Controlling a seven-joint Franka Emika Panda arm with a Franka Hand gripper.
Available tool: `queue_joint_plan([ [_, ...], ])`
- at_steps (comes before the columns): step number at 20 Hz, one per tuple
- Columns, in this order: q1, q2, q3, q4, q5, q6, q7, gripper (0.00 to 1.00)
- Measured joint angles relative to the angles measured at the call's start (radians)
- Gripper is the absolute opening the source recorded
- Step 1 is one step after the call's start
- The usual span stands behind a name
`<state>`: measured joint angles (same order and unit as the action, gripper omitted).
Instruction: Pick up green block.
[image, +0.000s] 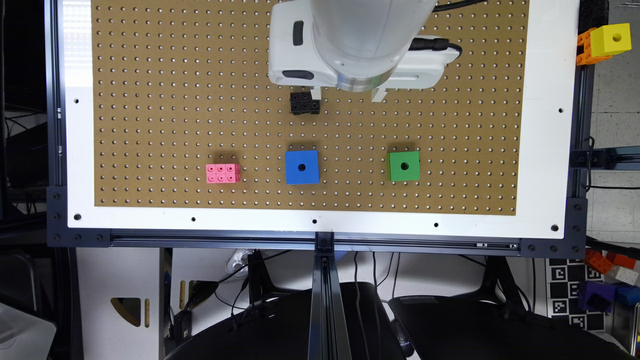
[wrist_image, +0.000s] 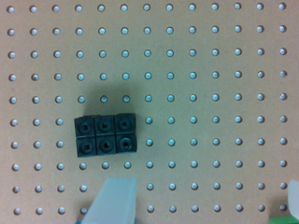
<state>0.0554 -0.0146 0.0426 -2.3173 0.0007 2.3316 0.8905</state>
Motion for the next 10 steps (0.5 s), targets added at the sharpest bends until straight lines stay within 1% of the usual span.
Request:
queue_joint_plan([
  [3, 0.0, 0.0, 0.001, -0.003, 0.0, 0.0, -0.001, 1.0],
  [6, 0.0, 0.0, 0.004, -0.004, 0.0, 0.0, -0.001, 1.0],
  [7, 0.001, 0.0, 0.008, -0.003, 0.0001, 0.001, 0.0, 1.0],
  [9, 0.001, 0.001, 0.029, 0.005, 0.0005, 0.001, 0.014, 1.0],
  [10, 0.001, 0.005, 0.043, 0.012, 0.0005, 0.003, 0.026, 1.0],
])
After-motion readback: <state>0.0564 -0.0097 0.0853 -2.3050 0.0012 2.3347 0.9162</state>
